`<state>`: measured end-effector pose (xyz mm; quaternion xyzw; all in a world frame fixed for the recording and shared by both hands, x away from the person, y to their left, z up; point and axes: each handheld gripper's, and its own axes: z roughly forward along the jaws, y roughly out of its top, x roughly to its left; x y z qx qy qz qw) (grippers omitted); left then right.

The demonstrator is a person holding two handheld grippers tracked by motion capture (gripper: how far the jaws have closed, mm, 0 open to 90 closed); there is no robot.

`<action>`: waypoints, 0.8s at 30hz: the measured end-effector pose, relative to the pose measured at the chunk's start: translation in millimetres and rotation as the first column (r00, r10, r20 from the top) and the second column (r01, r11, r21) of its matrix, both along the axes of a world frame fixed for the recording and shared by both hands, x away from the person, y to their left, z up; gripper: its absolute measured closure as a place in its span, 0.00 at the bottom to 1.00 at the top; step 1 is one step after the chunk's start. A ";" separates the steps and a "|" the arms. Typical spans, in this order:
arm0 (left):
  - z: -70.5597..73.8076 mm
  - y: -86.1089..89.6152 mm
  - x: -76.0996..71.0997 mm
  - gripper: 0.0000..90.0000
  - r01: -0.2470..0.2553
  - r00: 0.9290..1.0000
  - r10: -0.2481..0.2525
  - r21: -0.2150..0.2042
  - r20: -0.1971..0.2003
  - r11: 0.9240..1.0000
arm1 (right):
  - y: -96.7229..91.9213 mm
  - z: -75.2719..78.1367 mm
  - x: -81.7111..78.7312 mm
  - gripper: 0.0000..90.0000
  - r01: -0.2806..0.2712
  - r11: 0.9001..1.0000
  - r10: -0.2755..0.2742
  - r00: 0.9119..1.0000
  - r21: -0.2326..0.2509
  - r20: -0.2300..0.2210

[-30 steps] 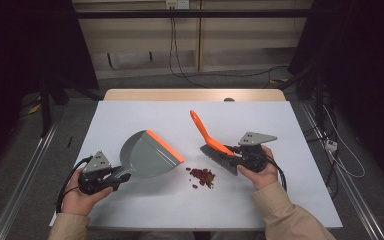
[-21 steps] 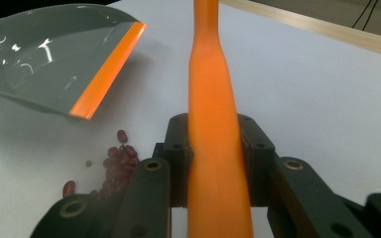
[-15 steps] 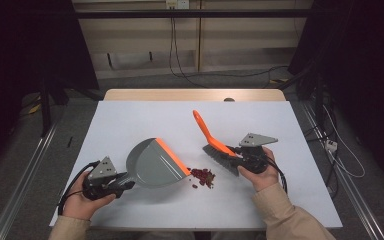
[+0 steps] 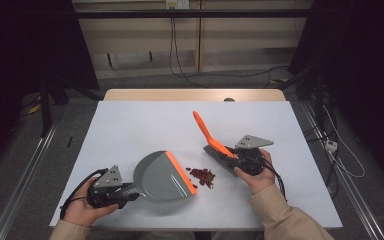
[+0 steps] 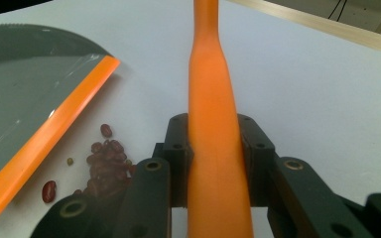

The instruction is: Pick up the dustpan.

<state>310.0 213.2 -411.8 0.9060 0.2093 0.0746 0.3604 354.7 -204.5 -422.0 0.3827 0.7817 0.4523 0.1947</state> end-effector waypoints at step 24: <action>-5.1 -3.6 0.2 0.70 0.035 0.999 -0.035 0.012 -0.041 0.999 | 15.5 -7.5 -0.1 0.79 0.016 0.998 -0.016 1.000 -0.056 -0.001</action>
